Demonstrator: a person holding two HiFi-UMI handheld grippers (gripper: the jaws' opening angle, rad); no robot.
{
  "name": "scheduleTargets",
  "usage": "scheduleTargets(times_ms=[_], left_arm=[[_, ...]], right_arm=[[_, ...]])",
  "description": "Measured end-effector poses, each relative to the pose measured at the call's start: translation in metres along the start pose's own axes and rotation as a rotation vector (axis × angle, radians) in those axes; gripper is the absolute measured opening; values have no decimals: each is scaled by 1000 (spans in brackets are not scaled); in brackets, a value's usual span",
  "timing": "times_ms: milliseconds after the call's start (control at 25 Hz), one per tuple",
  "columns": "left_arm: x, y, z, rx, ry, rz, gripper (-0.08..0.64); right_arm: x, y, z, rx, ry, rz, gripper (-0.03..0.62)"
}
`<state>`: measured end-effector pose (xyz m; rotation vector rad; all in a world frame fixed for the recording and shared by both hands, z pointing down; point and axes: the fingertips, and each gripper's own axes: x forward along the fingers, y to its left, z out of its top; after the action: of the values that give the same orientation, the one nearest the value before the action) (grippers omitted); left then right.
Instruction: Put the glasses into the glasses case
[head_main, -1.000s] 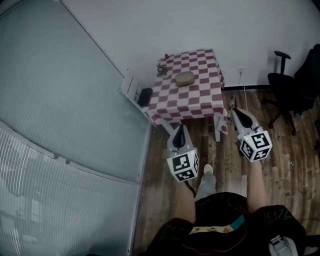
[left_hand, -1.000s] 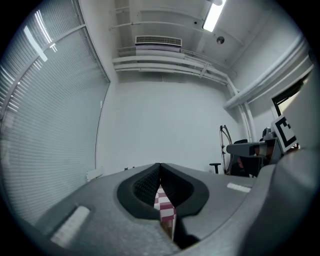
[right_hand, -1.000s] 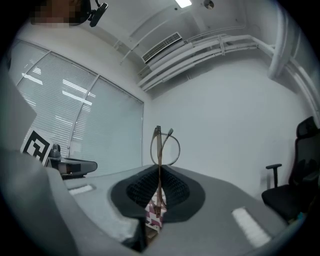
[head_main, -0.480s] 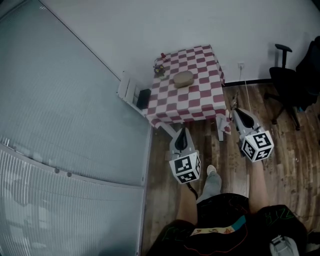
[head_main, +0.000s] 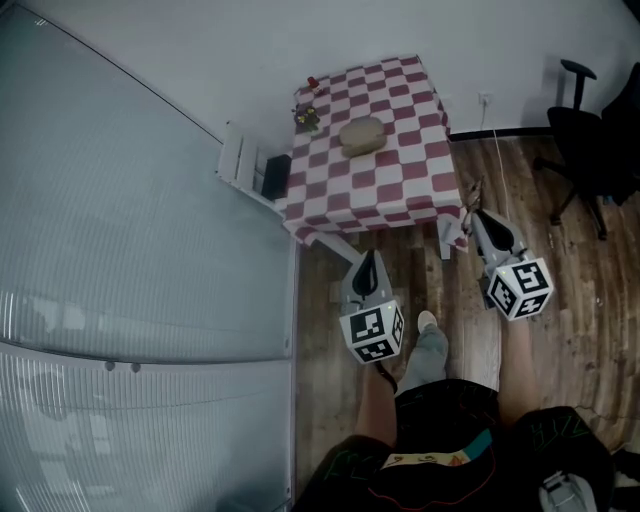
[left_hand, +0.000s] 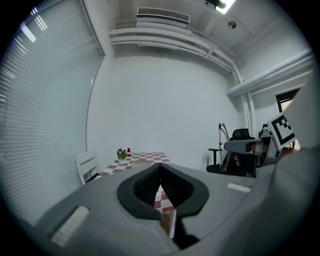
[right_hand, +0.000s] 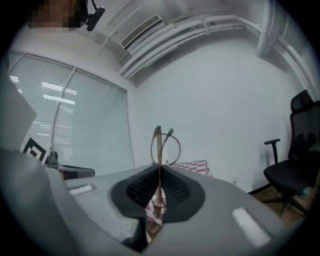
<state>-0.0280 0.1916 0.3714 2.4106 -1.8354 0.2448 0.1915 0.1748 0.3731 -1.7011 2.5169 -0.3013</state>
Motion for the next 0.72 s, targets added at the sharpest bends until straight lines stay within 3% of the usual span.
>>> scheduleTargets(times_ms=[720], left_arm=[[93, 62, -32, -124, 86, 19, 9]], right_arm=[[111, -9, -30, -16, 124, 8, 17]])
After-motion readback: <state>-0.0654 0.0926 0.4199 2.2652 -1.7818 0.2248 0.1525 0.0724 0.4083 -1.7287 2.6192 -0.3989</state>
